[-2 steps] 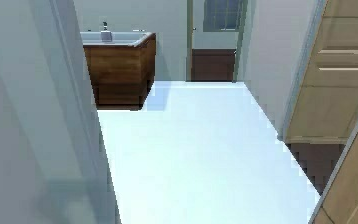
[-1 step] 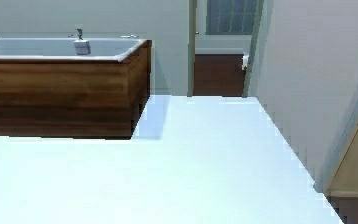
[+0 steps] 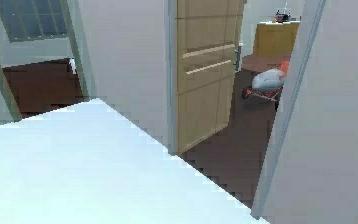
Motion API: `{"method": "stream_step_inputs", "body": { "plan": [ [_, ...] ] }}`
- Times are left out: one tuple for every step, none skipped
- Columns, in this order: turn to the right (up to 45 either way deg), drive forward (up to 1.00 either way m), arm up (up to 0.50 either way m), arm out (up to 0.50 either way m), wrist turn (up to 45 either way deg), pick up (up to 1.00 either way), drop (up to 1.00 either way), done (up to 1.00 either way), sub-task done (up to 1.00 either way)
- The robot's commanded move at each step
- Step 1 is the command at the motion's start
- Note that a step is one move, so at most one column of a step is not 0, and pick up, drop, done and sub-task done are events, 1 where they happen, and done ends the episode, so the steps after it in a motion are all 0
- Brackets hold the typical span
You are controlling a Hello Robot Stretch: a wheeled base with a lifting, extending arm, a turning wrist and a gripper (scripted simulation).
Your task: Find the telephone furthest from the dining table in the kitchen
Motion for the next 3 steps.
{"method": "stream_step_inputs", "body": {
  "plan": [
    [6.0, 0.0, 0.0, 0.0, 0.0, 0.0, 0.0, 0.0, 0.0],
    [0.0, 1.0, 0.0, 0.0, 0.0, 0.0, 0.0, 0.0, 0.0],
    [3.0, 0.0, 0.0, 0.0, 0.0, 0.0, 0.0, 0.0, 0.0]
  ]
}}
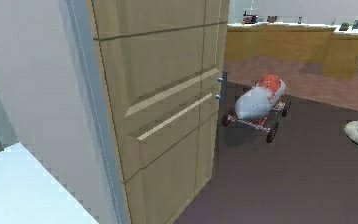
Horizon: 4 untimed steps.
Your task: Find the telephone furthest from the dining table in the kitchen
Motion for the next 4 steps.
{"method": "stream_step_inputs", "body": {
  "plan": [
    [0.0, 0.2, 0.0, 0.0, 0.0, 0.0, 0.0, 0.0, 0.0],
    [39.0, 0.0, 0.0, 0.0, 0.0, 0.0, 0.0, 0.0, 0.0],
    [0.0, 1.0, 0.0, 0.0, 0.0, 0.0, 0.0, 0.0, 0.0],
    [9.0, 0.0, 0.0, 0.0, 0.0, 0.0, 0.0, 0.0, 0.0]
  ]
}}
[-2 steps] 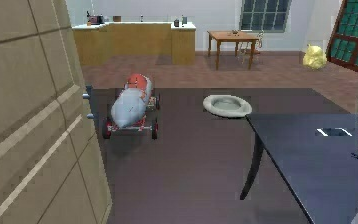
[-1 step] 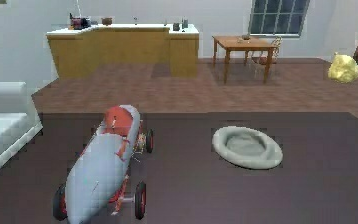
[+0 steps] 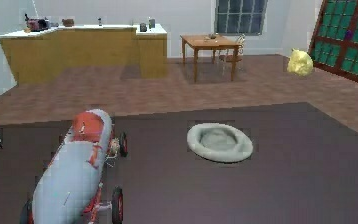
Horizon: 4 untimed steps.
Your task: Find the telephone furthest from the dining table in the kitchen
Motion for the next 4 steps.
{"method": "stream_step_inputs", "body": {
  "plan": [
    [0.0, 0.4, 0.0, 0.0, 0.0, 0.0, 0.0, 0.0, 0.0],
    [45.0, 0.0, 0.0, 0.0, 0.0, 0.0, 0.0, 0.0, 0.0],
    [3.0, 0.0, 0.0, 0.0, 0.0, 0.0, 0.0, 0.0, 0.0],
    [0.0, 1.0, 0.0, 0.0, 0.0, 0.0, 0.0, 0.0, 0.0]
  ]
}}
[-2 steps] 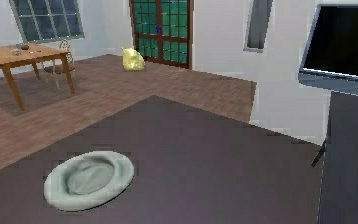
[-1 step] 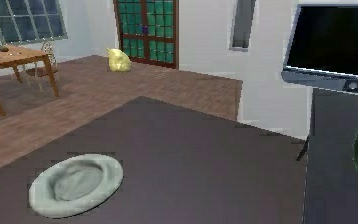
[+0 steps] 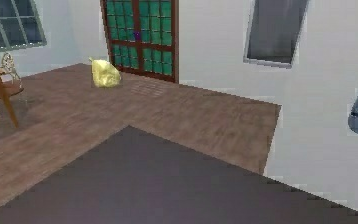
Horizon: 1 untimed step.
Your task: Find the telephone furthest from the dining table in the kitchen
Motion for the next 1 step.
{"method": "stream_step_inputs", "body": {
  "plan": [
    [15.0, 0.0, 0.0, 0.0, 0.0, 0.0, 0.0, 0.0, 0.0]
  ]
}}
